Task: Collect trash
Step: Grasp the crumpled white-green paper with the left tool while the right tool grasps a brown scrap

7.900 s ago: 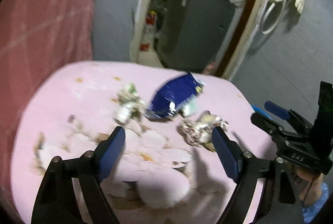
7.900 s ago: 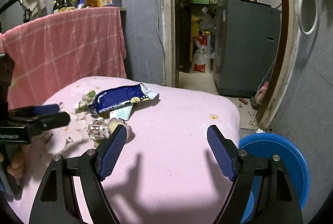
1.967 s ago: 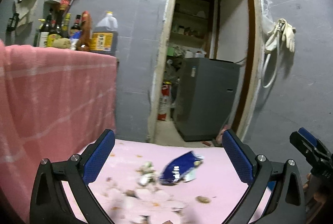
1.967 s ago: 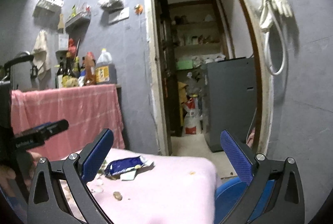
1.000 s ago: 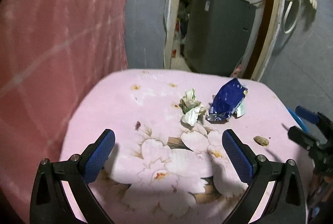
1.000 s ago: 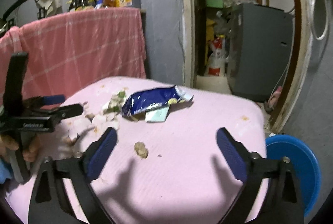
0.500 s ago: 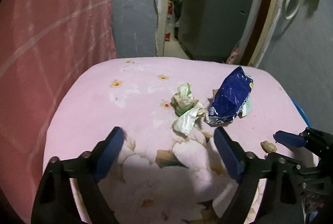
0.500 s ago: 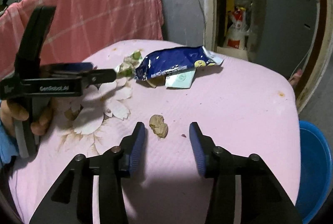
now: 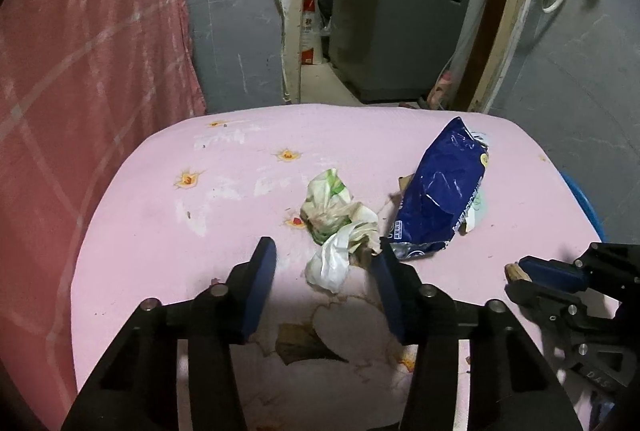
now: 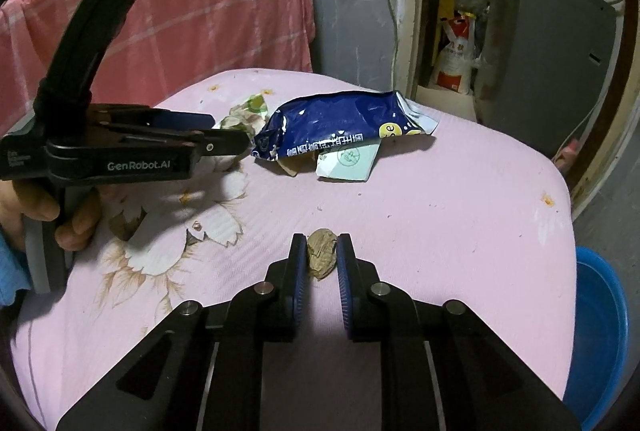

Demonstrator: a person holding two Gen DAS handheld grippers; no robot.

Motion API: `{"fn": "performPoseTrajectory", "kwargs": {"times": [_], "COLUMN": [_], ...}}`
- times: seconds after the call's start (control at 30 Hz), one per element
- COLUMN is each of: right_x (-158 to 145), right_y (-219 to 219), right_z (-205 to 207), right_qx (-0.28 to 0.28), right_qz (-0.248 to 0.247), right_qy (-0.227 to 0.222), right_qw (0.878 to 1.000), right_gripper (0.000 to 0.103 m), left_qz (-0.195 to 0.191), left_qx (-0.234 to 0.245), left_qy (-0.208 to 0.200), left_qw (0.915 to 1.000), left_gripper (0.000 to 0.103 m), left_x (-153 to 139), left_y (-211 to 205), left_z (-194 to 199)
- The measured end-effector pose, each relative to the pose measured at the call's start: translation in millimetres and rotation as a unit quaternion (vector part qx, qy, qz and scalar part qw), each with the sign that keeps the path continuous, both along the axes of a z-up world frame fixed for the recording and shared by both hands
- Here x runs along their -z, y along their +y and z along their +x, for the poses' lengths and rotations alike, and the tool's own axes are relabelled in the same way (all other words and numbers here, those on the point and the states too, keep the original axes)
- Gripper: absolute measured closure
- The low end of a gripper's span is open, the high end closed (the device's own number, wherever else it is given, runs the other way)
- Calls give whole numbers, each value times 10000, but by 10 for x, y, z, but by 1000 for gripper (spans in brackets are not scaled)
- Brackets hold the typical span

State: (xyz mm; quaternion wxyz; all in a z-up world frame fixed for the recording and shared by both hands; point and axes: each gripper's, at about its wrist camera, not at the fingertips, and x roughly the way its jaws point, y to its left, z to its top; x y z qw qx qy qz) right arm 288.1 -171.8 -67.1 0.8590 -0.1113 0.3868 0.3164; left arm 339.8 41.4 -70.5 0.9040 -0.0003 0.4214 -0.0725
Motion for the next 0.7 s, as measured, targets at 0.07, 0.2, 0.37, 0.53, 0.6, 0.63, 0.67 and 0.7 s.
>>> {"fn": "performPoseTrajectory", "kwargs": {"times": [0.07,0.2,0.37,0.53,0.6,0.63,0.67,0.7], "right_x": [5,7,7,5,4,11,8,5], "right_y": [-4,-23,-19,-10,-12,-13,-16,-19], "right_z": [9,19,18,0,-19,-28,-40,-48], "right_qx": [11,26,36,53,69,75,89,101], "right_qz": [50,97,66,27,22,21,28,44], "right_qy": [17,40,24,-42,-95,-114,-156,-195], "right_qw": [10000,9999,10000,10000,9999,9999,9998,9997], "right_gripper": [90,90,90,90,91,91,91,91], "left_qz": [-29,-79,-128,-230,-266,-276,-304,-336], "left_qx": [-6,14,102,106,77,59,48,41], "left_qy": [-12,-12,18,-87,-155,-178,-203,-233], "left_qw": [10000,10000,9999,9996,9995,9994,9993,9992], "left_gripper": [66,79,95,96,96,96,96,96], "left_x": [-5,-5,2,-19,-33,-40,-46,-51], "left_y": [14,20,-14,7,11,11,11,9], "left_z": [-1,-1,-4,-64,-128,-167,-214,-266]}}
